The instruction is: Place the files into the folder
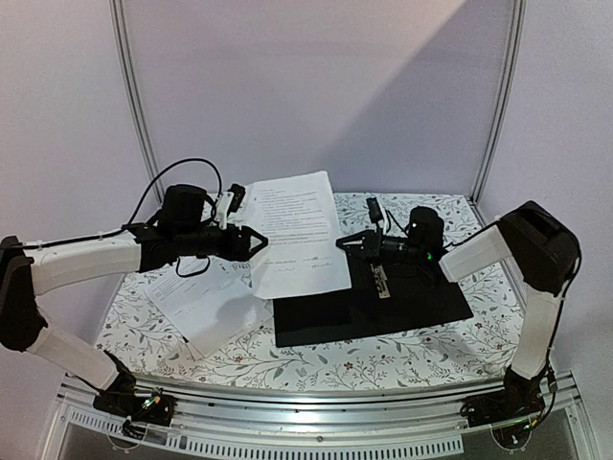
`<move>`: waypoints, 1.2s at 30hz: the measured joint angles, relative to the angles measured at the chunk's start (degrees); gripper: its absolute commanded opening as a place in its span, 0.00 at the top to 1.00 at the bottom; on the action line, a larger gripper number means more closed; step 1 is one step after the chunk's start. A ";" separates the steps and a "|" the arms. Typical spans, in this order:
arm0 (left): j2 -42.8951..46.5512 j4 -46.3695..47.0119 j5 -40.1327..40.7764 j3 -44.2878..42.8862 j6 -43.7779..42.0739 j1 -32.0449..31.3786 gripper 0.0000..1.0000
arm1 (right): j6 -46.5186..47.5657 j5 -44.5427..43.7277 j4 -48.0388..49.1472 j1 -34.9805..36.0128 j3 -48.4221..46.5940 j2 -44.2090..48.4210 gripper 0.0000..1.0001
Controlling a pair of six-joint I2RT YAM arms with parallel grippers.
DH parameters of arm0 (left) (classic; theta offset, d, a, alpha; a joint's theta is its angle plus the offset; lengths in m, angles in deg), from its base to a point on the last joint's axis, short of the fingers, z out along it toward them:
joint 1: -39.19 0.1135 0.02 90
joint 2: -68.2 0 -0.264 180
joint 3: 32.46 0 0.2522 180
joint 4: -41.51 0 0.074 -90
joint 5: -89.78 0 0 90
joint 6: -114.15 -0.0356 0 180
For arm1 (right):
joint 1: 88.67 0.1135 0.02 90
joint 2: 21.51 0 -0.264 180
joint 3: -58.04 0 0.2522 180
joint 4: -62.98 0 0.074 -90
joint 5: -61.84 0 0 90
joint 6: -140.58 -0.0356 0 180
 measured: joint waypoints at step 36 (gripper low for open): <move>-35.04 -16.98 -4.61 -20.48 0.11 -18.45 0.46 | 39.78 -43.56 -86.60 -21.38 -5.51 25.03 1.00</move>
